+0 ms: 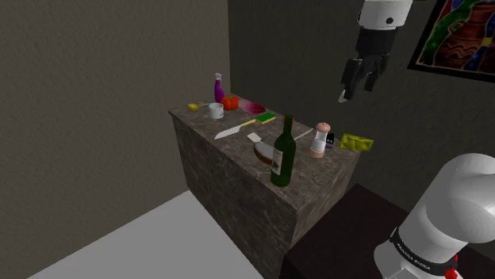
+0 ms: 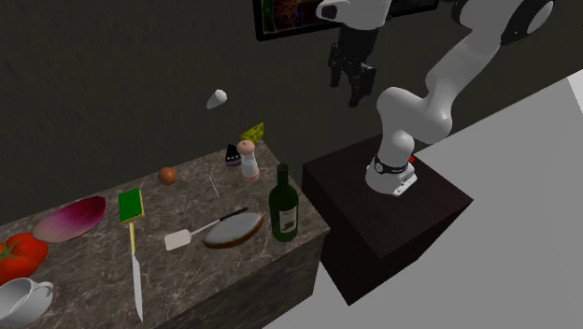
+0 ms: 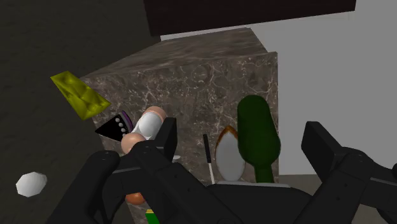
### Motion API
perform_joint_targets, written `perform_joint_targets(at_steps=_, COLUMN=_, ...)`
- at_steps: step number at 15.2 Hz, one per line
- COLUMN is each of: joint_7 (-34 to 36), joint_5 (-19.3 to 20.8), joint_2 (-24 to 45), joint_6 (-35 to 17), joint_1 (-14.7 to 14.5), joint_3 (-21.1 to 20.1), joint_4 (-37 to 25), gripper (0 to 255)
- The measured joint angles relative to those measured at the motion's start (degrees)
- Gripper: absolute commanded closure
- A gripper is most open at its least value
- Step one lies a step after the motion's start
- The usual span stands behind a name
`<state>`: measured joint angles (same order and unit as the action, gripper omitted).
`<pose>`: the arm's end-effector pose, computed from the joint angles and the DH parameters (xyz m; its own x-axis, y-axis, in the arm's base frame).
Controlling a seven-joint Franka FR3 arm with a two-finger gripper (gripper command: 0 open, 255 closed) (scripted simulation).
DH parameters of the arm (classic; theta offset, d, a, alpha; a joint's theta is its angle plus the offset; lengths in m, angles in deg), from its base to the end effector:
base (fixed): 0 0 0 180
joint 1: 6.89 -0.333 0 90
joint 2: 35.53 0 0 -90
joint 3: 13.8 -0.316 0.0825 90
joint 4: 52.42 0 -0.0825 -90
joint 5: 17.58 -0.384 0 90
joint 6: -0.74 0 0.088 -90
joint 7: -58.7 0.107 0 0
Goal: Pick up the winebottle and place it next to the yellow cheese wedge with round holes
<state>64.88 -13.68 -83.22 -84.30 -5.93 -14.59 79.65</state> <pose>0.2851 -0.0070 0.6208 0.9925 -0.1205 0.0200 -0.1217 -0.9896 0.0761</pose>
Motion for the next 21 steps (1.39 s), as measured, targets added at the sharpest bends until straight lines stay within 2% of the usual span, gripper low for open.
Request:
perform_joint_targets(at_steps=2, joint_7=0.12, joint_5=-0.11, joint_2=0.57, joint_6=-0.73, joint_1=-0.03, joint_3=-0.04, joint_4=0.17, gripper=0)
perform_joint_targets(at_steps=9, joint_7=1.70, joint_5=-1.47, joint_2=11.03, joint_6=-11.98, joint_1=-0.47, joint_3=-0.68, joint_4=0.77, gripper=0)
perform_joint_targets(at_steps=18, joint_7=3.47, joint_5=-2.86, joint_2=28.63, joint_6=-24.27, joint_1=-1.03, joint_3=-1.70, joint_4=-4.98, gripper=0)
perform_joint_targets(at_steps=21, joint_7=3.64, joint_5=-2.93, joint_2=30.30, joint_6=-27.05, joint_1=-1.07, joint_3=-1.78, joint_4=-3.91, gripper=0)
